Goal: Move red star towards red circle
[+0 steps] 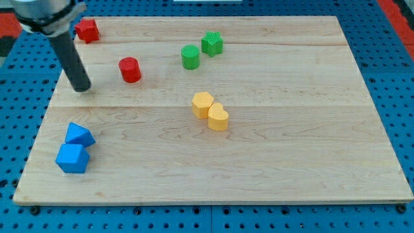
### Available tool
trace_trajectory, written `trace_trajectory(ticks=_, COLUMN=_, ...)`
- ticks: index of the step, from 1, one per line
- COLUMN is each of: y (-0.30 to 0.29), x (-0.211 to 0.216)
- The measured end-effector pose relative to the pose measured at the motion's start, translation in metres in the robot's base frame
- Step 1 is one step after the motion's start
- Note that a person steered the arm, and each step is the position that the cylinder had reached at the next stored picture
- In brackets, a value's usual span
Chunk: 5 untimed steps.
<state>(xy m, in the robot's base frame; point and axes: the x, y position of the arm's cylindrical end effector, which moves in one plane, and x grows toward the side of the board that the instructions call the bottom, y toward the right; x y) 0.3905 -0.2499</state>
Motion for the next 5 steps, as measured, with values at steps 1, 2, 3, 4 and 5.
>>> trace_trajectory(ticks=1, y=-0.033, x=-0.042)
trace_trajectory(ticks=2, y=-0.037, x=-0.101)
trace_trajectory(ticks=3, y=-0.037, x=-0.153)
trace_trajectory(ticks=4, y=-0.036, x=-0.194)
trace_trajectory(ticks=5, y=-0.03, x=-0.199)
